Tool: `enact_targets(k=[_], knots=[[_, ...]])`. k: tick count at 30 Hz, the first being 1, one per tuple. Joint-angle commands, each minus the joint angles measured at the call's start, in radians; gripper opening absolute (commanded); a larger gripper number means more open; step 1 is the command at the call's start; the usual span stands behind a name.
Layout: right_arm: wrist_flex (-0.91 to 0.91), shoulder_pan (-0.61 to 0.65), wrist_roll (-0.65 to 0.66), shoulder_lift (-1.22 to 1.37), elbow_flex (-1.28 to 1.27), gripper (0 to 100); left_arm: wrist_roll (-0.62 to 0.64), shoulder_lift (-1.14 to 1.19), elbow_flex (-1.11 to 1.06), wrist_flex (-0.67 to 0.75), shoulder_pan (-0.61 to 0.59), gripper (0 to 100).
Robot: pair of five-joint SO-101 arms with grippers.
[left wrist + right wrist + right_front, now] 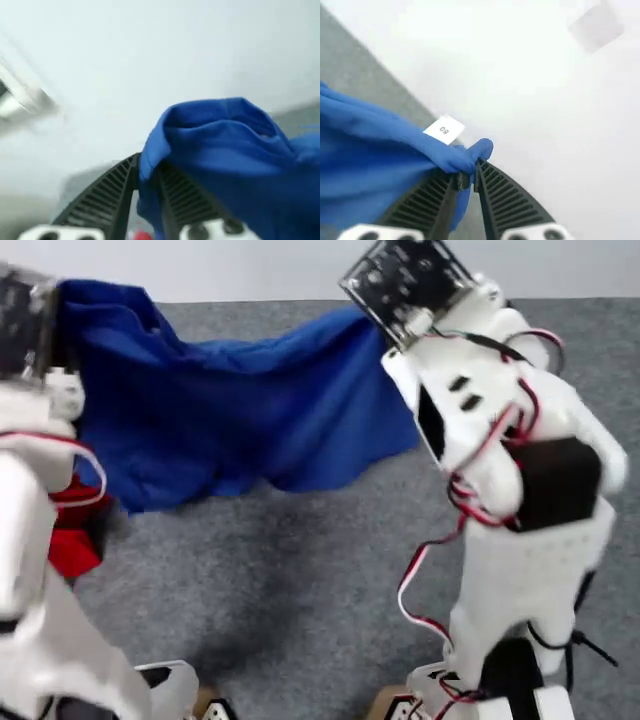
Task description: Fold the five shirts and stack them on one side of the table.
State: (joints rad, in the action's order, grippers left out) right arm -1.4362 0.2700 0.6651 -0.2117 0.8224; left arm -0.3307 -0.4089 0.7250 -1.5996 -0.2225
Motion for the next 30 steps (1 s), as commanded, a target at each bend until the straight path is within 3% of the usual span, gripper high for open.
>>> enact_targets(k=[1, 11, 18, 30], knots=[[0.012, -0.013, 0.011, -0.082, 0.078, 0.9, -0.009, -0.084, 0.004, 0.120, -0.002, 1], [0.010, -0.022, 0.014, -0.288, 0.089, 0.9, -0.009, -0.236, 0.004, 0.249, -0.002, 1], [0.002, -0.150, 0.015, -0.395, 0.084, 0.9, -0.009, -0.315, 0.004, 0.348, -0.008, 1], [-0.220, -0.225, 0.117, -0.409, 0.081, 0.9, -0.121, -0.318, -0.048, 0.319, -0.008, 1]])
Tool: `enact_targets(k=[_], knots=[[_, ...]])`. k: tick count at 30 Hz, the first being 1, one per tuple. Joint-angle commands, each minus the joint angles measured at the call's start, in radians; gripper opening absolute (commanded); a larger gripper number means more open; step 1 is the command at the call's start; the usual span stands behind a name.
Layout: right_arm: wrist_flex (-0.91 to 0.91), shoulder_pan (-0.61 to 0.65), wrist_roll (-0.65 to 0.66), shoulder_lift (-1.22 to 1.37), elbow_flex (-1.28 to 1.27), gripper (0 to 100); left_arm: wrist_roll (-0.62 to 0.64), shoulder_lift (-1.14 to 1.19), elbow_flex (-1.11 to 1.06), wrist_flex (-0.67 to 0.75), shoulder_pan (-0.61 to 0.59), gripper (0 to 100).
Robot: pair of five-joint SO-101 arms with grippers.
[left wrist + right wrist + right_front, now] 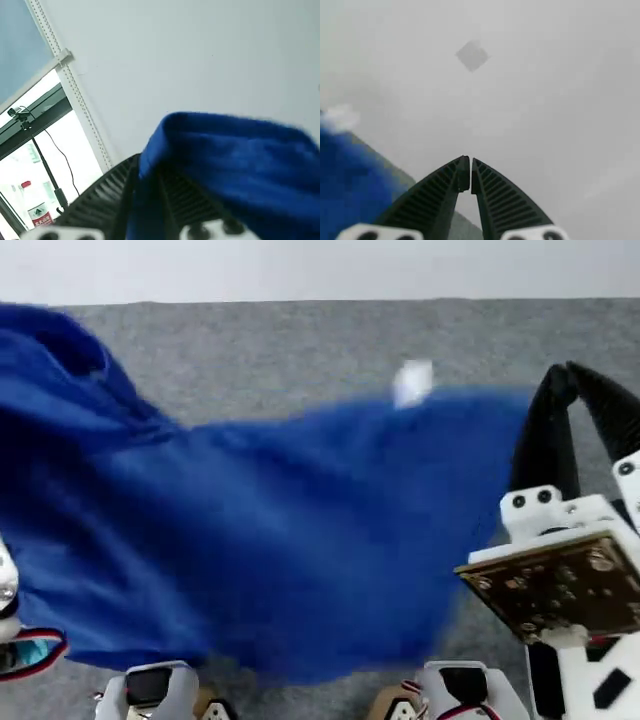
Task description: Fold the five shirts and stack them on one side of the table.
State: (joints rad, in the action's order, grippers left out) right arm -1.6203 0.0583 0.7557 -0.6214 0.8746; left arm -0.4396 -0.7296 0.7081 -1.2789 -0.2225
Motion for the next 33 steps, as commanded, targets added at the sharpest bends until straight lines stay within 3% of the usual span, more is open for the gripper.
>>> enact_targets(k=[1, 11, 18, 23, 28, 33], knots=[[-0.050, -0.013, 0.031, 0.001, 0.020, 0.9, -0.012, 0.000, -0.053, -0.008, -0.008, 1], [-0.094, -0.004, 0.031, -0.001, -0.305, 0.9, -0.017, 0.002, -0.461, -0.089, -0.008, 1], [-0.056, 0.148, 0.031, -0.002, -0.695, 0.9, -0.169, 0.003, -0.740, -0.089, -0.055, 1], [0.042, 0.156, -0.021, -0.010, -0.855, 0.9, -0.181, 0.002, -0.803, 0.006, -0.094, 1], [0.048, 0.154, -0.043, -0.010, -0.951, 0.9, -0.181, 0.005, -0.759, 0.175, 0.064, 1], [0.071, 0.070, -0.104, -0.001, -1.040, 0.9, -0.183, 0.005, -0.713, 0.431, 0.325, 1]])
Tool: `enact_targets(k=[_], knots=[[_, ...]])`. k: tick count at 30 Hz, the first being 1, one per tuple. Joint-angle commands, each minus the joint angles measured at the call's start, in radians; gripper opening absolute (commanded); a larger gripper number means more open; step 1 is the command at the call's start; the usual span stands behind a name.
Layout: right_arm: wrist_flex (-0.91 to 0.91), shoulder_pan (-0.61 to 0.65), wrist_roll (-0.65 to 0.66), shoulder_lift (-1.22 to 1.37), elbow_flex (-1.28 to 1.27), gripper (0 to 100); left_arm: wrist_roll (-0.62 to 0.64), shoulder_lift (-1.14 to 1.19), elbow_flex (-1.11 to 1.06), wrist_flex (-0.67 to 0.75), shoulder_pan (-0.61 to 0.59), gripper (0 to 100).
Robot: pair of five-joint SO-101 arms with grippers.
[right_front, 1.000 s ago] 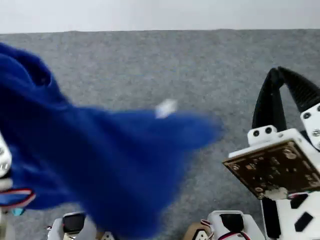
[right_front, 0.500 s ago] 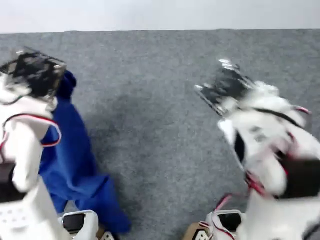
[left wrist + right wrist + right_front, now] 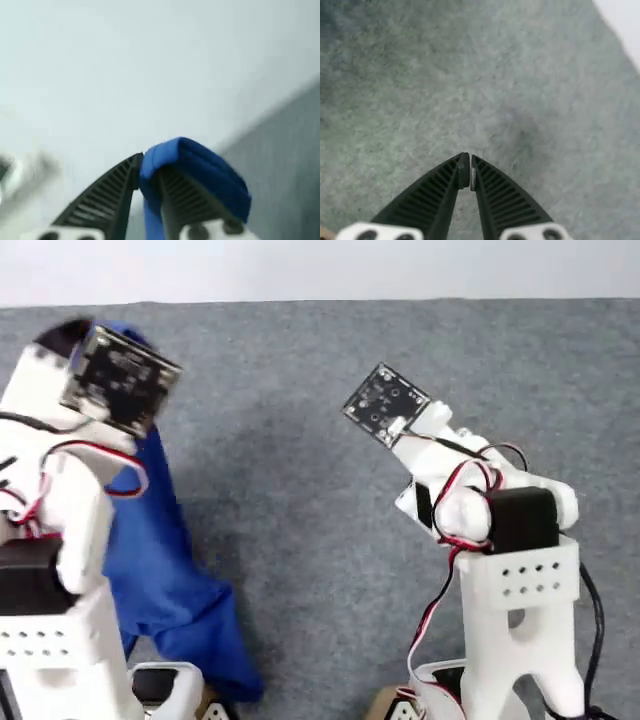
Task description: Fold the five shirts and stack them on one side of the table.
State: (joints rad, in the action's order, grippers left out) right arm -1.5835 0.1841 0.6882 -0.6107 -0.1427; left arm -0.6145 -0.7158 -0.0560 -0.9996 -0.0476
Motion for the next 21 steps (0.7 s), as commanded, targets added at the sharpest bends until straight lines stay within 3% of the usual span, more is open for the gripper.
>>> enact_targets(k=[1, 5, 9, 14, 18, 21], knots=[[0.054, -0.087, -0.046, -0.015, -0.051, 0.9, -0.008, -0.009, 0.058, 0.195, 0.209, 1], [0.116, -0.186, -0.060, -0.019, -0.164, 0.9, -0.084, -0.009, 0.076, 0.255, 0.399, 1], [0.131, -0.220, -0.060, -0.022, -0.236, 0.9, -0.103, -0.011, 0.070, 0.252, 0.439, 1], [0.133, -0.196, -0.060, -0.019, -0.245, 0.9, -0.086, -0.015, 0.068, 0.029, 0.362, 1], [0.133, -0.120, -0.060, -0.013, -0.242, 0.9, -0.081, -0.015, -0.005, -0.256, 0.238, 1], [0.159, -0.059, -0.064, -0.012, -0.255, 0.9, -0.083, -0.018, -0.122, -0.368, 0.106, 1]])
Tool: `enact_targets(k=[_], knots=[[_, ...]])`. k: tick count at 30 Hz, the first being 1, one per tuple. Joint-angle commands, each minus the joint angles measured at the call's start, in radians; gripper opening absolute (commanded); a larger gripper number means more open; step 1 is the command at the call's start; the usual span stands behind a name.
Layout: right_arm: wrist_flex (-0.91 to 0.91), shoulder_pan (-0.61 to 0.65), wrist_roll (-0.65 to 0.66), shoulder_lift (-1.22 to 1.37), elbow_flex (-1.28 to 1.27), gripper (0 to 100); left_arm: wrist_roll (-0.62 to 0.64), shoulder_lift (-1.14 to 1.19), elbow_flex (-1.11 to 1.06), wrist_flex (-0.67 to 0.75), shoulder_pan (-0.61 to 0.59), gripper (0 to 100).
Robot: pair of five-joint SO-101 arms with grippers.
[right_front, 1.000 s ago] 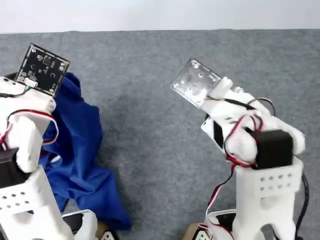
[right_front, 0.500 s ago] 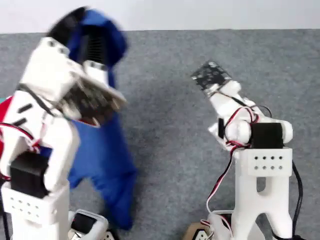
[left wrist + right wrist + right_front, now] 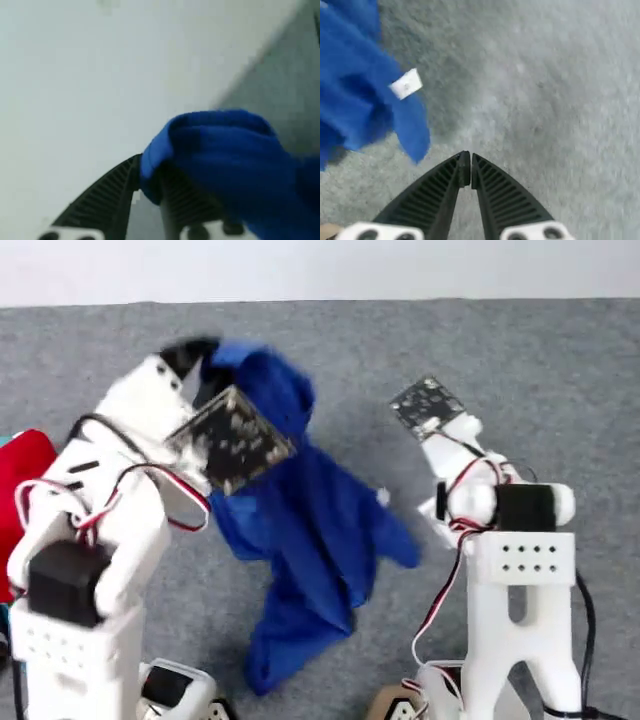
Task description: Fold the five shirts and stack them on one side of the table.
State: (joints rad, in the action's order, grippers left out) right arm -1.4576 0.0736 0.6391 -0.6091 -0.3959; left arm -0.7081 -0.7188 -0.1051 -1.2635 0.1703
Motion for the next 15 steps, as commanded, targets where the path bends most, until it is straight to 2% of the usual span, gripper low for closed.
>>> enact_targets(k=[1, 4, 9, 12, 15], knots=[[0.051, 0.067, -0.032, -0.013, -0.011, 0.9, 0.009, -0.011, -0.116, -0.121, -0.164, 1], [0.104, 0.104, -0.089, -0.012, -0.049, 0.9, 0.008, -0.008, -0.291, -0.083, -0.307, 1], [0.136, 0.179, -0.100, 0.012, -0.133, 0.9, 0.006, -0.015, -0.564, 0.110, -0.500, 1], [0.136, 0.189, -0.098, 0.104, -0.132, 2.7, 0.006, -0.015, -0.648, 0.189, -0.562, 1], [0.136, 0.189, -0.106, 0.237, -0.080, 12.7, 0.006, -0.015, -0.687, 0.193, -0.569, 1]])
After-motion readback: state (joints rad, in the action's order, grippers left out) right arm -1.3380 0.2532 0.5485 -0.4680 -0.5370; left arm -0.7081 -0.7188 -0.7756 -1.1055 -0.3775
